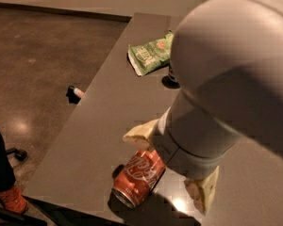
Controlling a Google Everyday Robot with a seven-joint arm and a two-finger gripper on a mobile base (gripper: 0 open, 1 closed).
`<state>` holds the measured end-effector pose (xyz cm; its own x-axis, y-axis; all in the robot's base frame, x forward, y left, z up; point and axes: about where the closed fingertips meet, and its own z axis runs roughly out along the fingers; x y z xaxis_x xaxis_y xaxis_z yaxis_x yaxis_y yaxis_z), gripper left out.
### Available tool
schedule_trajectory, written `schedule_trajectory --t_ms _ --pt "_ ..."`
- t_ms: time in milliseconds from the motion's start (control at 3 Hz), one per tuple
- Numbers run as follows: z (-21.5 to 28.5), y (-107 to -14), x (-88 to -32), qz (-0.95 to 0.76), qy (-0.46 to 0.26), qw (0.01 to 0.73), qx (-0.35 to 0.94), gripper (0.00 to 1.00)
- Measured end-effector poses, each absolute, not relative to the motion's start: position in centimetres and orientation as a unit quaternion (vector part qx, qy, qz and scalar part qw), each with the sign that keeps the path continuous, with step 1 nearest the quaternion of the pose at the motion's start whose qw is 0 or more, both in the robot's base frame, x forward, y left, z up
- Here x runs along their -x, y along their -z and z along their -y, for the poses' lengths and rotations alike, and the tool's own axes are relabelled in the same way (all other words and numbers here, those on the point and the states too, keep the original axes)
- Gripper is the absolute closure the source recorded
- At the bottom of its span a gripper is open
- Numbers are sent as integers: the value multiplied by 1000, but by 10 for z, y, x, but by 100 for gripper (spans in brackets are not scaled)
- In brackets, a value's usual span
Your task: Place coke can upright
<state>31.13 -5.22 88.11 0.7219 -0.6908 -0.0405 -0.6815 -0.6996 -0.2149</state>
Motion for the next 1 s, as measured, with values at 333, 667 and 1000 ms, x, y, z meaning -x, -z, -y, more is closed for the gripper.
schedule_trajectory --t_ms 333,667,1000 --pt "34 -870 -298 -347 23 85 934 0" --pt "25 -865 -293 -337 22 74 938 0" --pt "15 -859 -290 -329 16 64 942 0"
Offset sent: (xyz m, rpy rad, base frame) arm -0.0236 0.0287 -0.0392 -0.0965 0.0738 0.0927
